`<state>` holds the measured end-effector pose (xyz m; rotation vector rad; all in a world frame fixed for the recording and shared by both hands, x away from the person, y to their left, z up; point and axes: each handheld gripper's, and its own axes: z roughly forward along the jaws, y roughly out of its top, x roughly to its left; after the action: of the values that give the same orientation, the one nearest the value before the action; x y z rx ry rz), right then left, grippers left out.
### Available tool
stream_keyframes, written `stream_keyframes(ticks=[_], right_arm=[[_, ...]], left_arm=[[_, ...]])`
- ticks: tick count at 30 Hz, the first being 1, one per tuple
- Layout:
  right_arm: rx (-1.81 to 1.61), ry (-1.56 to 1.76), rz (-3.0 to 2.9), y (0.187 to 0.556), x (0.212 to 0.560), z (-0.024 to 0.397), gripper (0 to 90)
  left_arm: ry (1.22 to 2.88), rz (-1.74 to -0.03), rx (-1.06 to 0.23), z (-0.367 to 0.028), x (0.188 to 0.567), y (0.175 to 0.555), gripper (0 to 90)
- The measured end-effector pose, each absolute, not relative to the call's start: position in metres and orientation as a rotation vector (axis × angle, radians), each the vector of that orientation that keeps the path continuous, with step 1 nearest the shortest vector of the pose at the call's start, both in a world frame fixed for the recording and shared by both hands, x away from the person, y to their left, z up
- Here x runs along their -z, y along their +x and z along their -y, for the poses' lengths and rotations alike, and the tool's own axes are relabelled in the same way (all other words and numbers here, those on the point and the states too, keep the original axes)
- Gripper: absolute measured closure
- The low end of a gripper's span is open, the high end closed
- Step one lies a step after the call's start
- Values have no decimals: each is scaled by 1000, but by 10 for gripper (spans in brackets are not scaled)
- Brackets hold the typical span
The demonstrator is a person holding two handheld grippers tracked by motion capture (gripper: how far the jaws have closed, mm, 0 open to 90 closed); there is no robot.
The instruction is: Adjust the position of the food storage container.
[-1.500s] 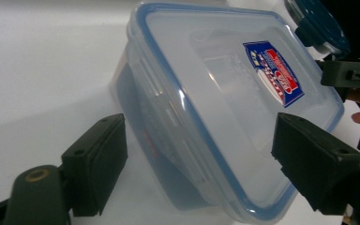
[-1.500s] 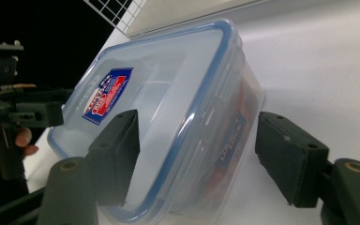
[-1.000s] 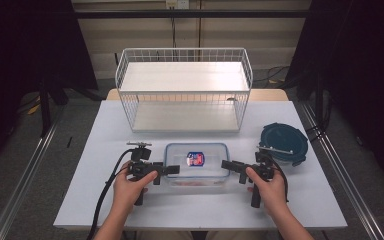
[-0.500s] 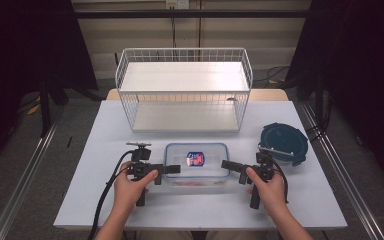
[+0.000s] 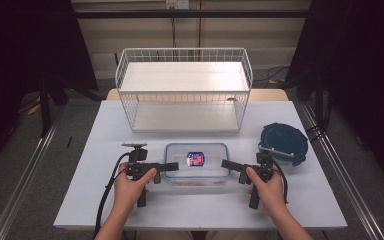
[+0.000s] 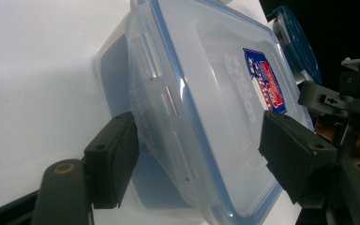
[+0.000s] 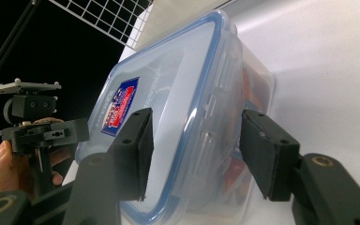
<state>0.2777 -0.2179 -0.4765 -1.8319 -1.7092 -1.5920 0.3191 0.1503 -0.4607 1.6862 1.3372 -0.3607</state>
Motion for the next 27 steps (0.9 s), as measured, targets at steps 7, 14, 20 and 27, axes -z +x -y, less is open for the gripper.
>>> stream_keyframes(ticks=[7, 14, 20, 27], right_arm=[[1579, -1821, 1754, 278, 479, 206, 315], [1579, -1836, 1702, 278, 479, 211, 376], [1575, -1832, 1665, 278, 480, 214, 400], [1581, -1826, 1638, 276, 480, 220, 460]], left_arm=[[1692, -1333, 359, -149, 463, 321, 250], [1673, -1348, 386, -150, 464, 321, 255], [1651, -1362, 374, -152, 462, 322, 299], [1615, -1370, 352, -153, 463, 325, 342]])
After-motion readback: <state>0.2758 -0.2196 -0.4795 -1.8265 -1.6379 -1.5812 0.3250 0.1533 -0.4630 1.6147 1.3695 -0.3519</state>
